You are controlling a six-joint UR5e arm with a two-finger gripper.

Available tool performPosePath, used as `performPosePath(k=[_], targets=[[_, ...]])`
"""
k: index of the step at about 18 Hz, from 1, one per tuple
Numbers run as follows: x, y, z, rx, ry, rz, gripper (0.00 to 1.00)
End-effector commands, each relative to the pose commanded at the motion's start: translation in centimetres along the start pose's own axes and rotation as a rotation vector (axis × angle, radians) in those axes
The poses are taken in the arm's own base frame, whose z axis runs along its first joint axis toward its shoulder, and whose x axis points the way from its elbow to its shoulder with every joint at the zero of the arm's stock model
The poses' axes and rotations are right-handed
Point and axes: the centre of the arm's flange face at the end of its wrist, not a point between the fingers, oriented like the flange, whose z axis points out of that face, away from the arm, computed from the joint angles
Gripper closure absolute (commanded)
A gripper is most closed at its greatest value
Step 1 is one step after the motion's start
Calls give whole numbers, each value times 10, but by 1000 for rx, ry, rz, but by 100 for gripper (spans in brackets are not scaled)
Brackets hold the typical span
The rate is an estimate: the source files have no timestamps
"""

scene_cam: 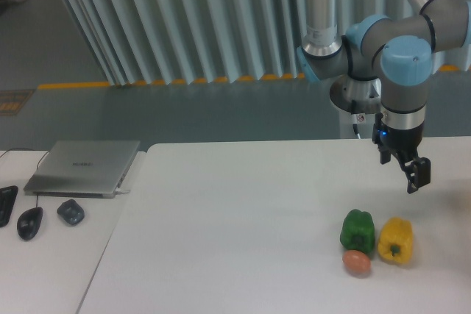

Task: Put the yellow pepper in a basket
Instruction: 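Move the open gripper down toward the yellow bell pepper, then lower the gripper around the yellow pepper's stem and close it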

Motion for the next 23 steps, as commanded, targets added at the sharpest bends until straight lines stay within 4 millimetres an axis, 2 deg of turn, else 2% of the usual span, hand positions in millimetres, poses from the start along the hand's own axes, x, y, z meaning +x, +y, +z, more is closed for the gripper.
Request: performPosePath(k=[3, 6, 8, 10, 13, 16, 23], targets=[[-9, -2, -9, 0, -24, -3, 0], [-19, -5, -11, 13, -35, -77, 0], [-23, -13, -18, 80, -34, -93, 0], [-32, -18, -7, 102, -35, -217, 0], [-37, -17, -7, 125, -52, -403, 0], [-42, -21, 16, 116, -37, -603, 0], [-60, -6, 41, 86, -14, -682, 0]])
